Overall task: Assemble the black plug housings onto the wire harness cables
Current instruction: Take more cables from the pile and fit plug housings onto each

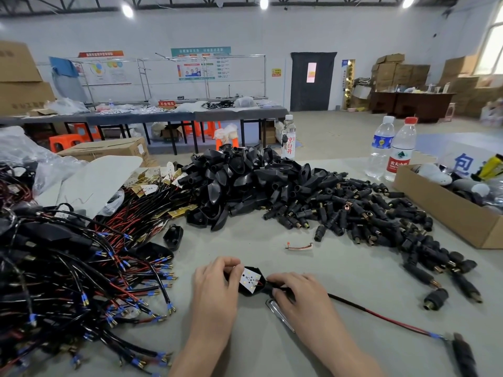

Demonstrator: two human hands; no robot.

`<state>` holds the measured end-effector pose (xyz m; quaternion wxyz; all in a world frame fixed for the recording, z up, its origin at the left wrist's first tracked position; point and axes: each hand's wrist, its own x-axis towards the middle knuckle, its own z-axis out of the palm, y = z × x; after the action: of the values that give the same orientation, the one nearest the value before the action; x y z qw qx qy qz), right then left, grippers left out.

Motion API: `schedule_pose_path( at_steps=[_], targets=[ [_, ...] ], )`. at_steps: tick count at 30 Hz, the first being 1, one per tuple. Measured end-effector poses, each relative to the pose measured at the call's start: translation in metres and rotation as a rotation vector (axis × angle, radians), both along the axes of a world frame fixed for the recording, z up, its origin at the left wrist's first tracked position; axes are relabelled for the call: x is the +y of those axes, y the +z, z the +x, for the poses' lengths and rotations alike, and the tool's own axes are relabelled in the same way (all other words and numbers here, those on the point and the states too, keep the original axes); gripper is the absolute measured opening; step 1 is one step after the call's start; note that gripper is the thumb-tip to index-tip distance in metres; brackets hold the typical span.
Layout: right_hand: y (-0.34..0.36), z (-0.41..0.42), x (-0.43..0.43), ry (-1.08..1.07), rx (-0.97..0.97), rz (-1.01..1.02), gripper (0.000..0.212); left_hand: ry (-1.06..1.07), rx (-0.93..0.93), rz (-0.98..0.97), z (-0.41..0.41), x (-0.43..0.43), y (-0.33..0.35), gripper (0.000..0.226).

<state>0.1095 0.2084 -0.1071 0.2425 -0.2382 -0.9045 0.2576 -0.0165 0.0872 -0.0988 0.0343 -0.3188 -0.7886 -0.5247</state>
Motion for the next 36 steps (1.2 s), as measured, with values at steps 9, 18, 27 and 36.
schedule_pose_path(
  at_steps=[9, 18, 27, 36],
  targets=[
    [0.003, 0.002, -0.003, -0.023, -0.035, 0.06, 0.028, -0.02, -0.004, 0.006, -0.004, 0.003, -0.003, 0.008],
    [0.004, 0.004, -0.003, -0.057, -0.011, 0.04, 0.03, -0.092, 0.088, -0.09, -0.004, -0.001, -0.003, 0.016],
    [0.003, 0.005, -0.002, -0.084, -0.017, 0.047, 0.022, -0.239, 0.016, -0.117, -0.01, -0.004, 0.0, 0.016],
    [0.004, 0.005, -0.002, -0.069, -0.025, 0.044, 0.018, -0.428, -0.077, -0.261, -0.022, -0.016, 0.014, 0.027]
  ],
)
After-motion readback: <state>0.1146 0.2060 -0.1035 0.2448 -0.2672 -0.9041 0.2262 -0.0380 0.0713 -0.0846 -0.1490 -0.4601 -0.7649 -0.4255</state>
